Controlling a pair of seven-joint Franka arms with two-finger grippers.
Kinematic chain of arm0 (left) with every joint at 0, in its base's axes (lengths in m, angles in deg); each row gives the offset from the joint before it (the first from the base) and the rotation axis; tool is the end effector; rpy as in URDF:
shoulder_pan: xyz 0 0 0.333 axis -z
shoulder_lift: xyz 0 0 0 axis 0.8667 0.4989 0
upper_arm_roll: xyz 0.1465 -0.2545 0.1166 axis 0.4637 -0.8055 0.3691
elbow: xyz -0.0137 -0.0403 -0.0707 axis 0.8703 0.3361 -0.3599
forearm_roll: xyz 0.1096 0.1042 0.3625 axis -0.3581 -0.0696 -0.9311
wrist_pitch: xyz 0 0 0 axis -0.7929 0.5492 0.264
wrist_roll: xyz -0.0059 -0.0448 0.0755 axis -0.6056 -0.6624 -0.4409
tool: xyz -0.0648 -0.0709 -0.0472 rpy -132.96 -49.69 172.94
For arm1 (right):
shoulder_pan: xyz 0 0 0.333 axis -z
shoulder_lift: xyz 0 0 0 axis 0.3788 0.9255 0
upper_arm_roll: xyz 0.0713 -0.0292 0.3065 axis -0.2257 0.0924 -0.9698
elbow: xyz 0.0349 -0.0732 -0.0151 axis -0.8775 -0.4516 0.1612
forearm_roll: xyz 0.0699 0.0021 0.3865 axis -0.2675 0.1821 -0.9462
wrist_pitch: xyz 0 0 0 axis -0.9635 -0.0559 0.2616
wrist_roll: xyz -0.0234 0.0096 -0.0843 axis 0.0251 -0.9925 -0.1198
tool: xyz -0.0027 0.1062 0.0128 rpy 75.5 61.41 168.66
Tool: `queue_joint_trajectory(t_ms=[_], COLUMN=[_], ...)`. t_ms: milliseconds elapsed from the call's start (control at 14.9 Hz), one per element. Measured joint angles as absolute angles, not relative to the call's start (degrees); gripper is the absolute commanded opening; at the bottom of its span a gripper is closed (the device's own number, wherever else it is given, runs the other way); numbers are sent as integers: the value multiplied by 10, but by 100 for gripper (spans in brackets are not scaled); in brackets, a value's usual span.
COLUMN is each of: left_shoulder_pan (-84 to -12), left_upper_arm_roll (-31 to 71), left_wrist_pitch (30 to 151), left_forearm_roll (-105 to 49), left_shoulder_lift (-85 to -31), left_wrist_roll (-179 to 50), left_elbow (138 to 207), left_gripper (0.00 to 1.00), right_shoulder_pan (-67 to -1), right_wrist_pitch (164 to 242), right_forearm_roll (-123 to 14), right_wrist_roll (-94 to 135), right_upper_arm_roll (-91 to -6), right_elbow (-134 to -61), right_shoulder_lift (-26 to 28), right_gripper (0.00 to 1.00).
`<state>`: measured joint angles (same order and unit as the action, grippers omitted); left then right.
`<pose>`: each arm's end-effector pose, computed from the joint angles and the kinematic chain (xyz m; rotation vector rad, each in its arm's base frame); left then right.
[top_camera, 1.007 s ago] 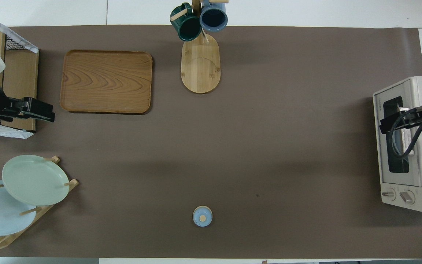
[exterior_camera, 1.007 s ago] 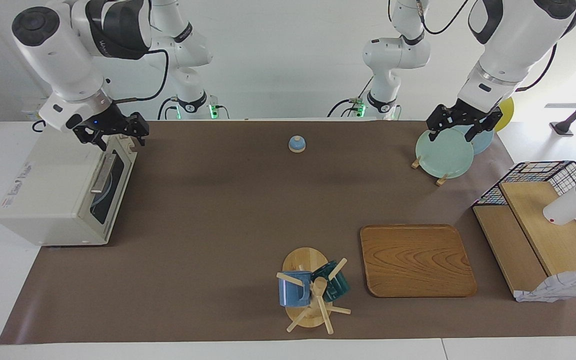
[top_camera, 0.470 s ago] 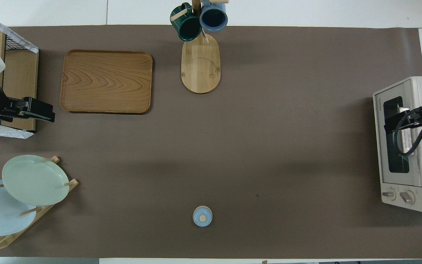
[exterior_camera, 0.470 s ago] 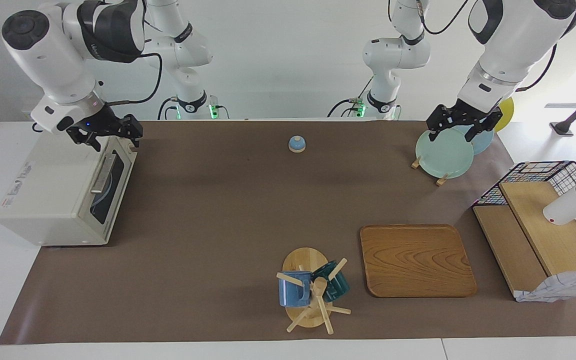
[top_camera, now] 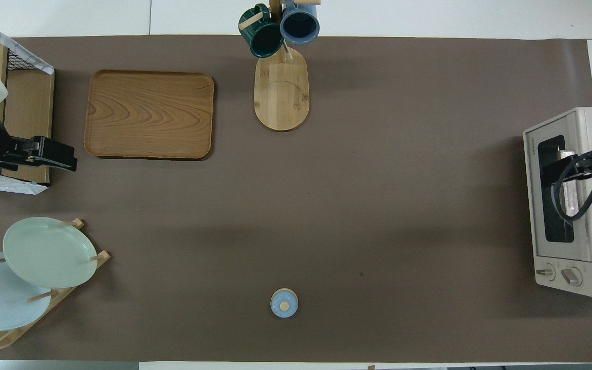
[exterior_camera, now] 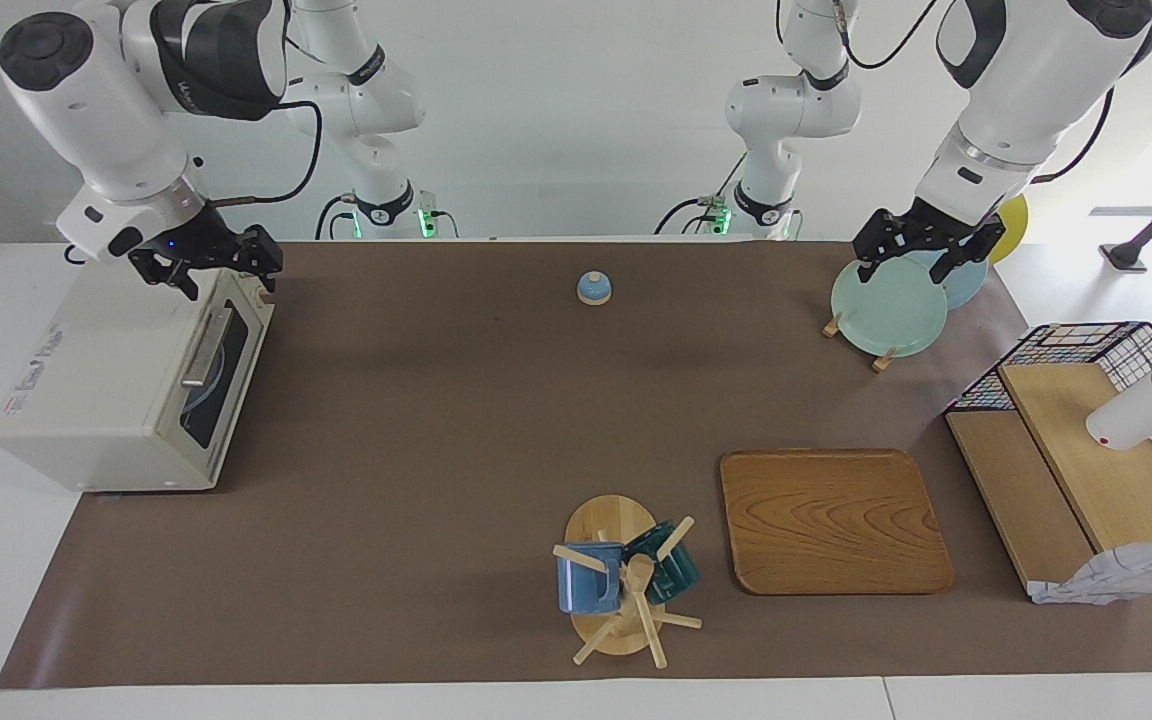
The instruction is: Put eggplant into oven
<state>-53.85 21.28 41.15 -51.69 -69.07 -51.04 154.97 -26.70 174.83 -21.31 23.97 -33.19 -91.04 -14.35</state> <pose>0.5422 -0.0764 0.6138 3.1166 -0.1531 -0.0684 0.5438 -0.0410 0.5693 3.0970 0.2117 -0.2131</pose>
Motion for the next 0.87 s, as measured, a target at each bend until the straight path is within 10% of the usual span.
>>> queue_joint_trajectory(t_ms=[873], left_shoulder_pan=[-539], left_upper_arm_roll=[213], left_wrist_pitch=[411], left_forearm_roll=[-517], left_shoulder_lift=[-691], left_wrist_roll=[-510], left_elbow=[1550], left_gripper=[100], right_shoulder_pan=[-256], right_wrist_pitch=[1750], right_forearm_roll=[-213], right_wrist_roll=[240], right_upper_arm_roll=[-332], right_elbow=[-910], right_shoulder_lift=[-144], right_gripper=[100])
